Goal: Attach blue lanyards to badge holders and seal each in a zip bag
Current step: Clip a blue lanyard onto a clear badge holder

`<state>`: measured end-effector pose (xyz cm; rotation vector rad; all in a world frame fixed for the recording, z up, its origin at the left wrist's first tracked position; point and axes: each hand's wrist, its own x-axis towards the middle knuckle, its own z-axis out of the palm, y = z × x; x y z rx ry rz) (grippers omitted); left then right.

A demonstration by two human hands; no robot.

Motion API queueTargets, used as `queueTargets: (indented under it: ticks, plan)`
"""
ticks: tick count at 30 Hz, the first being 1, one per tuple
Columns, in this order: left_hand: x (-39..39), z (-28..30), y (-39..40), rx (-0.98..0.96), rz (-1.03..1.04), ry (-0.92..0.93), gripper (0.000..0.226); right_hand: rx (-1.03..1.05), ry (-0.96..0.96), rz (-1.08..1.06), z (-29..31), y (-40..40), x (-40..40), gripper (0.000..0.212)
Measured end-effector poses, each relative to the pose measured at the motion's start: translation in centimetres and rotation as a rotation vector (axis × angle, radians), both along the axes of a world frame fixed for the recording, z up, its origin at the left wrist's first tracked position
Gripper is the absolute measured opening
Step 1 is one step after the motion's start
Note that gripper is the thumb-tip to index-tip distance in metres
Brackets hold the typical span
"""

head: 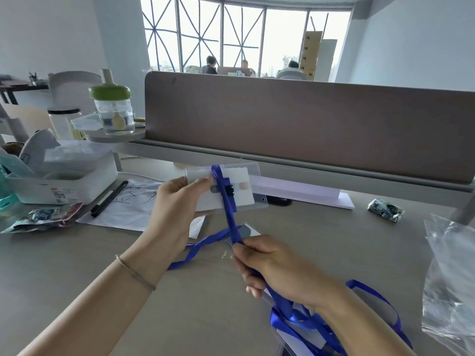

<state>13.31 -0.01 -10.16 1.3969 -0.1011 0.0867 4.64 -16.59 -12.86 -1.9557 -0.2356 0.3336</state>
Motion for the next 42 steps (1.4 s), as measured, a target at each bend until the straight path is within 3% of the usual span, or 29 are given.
queueTargets:
  ticks: [4,9,13,19,22,24,28,30,36,42]
  plan:
    - [-0.1,0.6,0.0,-0.163,-0.078,0.114,0.008,0.006,0.081,0.064,0.3,-0.3,-0.3,0.04]
    - [-0.2,0.8,0.5,-0.198,-0.288,0.274,0.02,0.041,0.155,0.134,0.6,-1.5,0.0,0.035]
    - [-1.2,1.2,0.7,-0.02,-0.54,0.291,0.01,0.023,0.184,0.157,0.9,-3.3,0.3,0.031]
    - [-1.7,0.7,0.6,0.297,-0.705,0.22,0.005,0.115,0.157,0.15,1.1,-5.6,0.7,0.036]
    - [-2.0,0.5,0.3,0.443,-0.742,0.218,0.03,0.084,0.144,0.113,1.3,-6.2,1.0,0.037]
    - [-2.5,0.7,0.1,0.557,-0.754,0.207,0.034,0.03,0.122,0.064,1.5,-6.4,1.0,0.04]
    - [-2.3,-0.1,-0.4,0.948,-0.533,0.017,0.036,-0.062,0.046,-0.088,2.2,-5.6,0.8,0.041]
    - [-2.0,-0.8,-0.8,1.018,-0.384,-0.072,0.04,-0.07,-0.001,-0.159,2.2,-4.8,0.9,0.04]
    - [-1.6,-1.7,-1.4,0.908,-0.112,-0.294,0.034,0.096,-0.047,-0.307,1.4,-1.7,0.9,0.031]
    - [-2.0,-2.0,-2.4,0.729,0.119,-0.386,0.051,0.562,0.087,-0.489,-0.2,1.3,0.8,0.039]
